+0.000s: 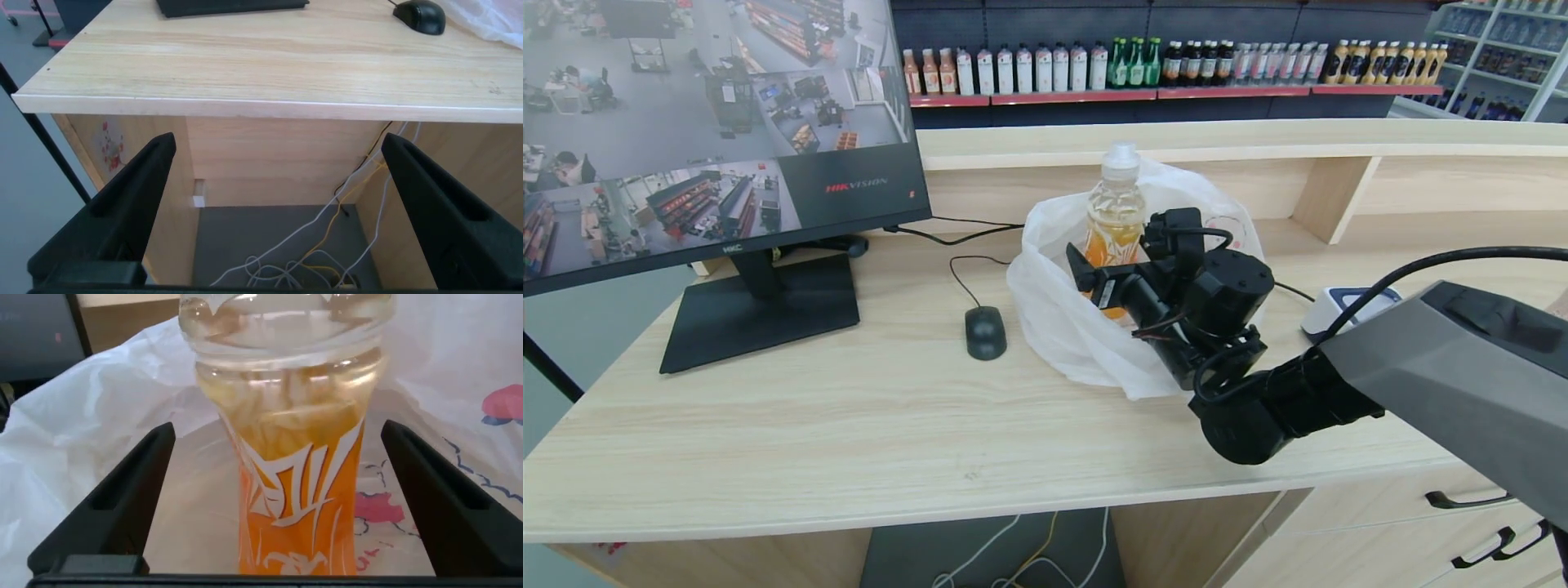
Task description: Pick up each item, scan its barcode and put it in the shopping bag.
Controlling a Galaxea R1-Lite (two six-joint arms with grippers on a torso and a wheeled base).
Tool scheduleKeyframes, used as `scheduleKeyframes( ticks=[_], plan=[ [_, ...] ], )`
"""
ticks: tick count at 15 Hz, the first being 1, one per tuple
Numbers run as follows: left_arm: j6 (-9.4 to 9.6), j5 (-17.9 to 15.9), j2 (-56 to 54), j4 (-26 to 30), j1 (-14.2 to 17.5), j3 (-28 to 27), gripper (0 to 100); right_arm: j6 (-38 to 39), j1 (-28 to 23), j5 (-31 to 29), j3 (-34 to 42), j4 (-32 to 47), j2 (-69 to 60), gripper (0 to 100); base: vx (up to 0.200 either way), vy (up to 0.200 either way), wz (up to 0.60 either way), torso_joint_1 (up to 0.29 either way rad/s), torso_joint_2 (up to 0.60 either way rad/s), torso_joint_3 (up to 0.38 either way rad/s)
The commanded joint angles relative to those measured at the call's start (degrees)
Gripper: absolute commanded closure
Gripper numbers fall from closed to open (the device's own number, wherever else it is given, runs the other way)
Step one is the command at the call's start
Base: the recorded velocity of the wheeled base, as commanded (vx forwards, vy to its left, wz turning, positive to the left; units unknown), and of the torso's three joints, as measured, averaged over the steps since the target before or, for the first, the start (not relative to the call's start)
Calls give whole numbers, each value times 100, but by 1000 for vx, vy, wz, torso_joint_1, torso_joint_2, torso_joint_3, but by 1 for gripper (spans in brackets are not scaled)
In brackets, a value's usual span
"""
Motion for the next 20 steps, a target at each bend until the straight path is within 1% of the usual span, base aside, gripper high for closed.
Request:
scheduleKeyframes(
  ticks=[1,6,8,10,11,12,13,16,18,19,20],
  plan=[
    [2,-6,-2,0,-1,0,0,-39,12,-8,190,-101,-302,0,0,0,0,0,0,0],
    [2,2,-2,0,-1,0,0,-74,12,44,1060,-101,-1480,0,0,0,0,0,0,0],
    [2,2,-2,0,-1,0,0,-39,12,159,1456,-136,-1928,0,0,0,0,0,0,0],
    [2,2,-2,0,-1,0,0,-21,12,528,2080,-593,-2315,0,0,0,0,0,0,0],
    [2,2,-2,0,-1,0,0,-4,12,589,2317,-795,-2385,0,0,0,0,0,0,0],
    [20,2,-2,0,-1,0,0,32,29,712,2923,-1340,-2508,0,0,0,0,0,0,0],
    [20,2,-2,0,-1,0,0,58,29,721,3319,-1437,-2552,0,0,0,0,0,0,0],
    [-7,2,-2,-9,-1,0,0,119,29,712,3169,-1437,-2578,0,0,0,0,0,0,0],
    [2,2,-2,0,-1,0,0,14,20,642,3460,-1437,-2587,0,0,0,0,0,0,0],
    [-7,2,-2,0,-1,0,0,5,29,589,3486,-1437,-2569,0,0,0,0,0,0,0],
    [-7,-6,-2,0,-1,0,0,5,20,589,3486,-1437,-2569,0,-200,0,0,7,7,2]
  ],
)
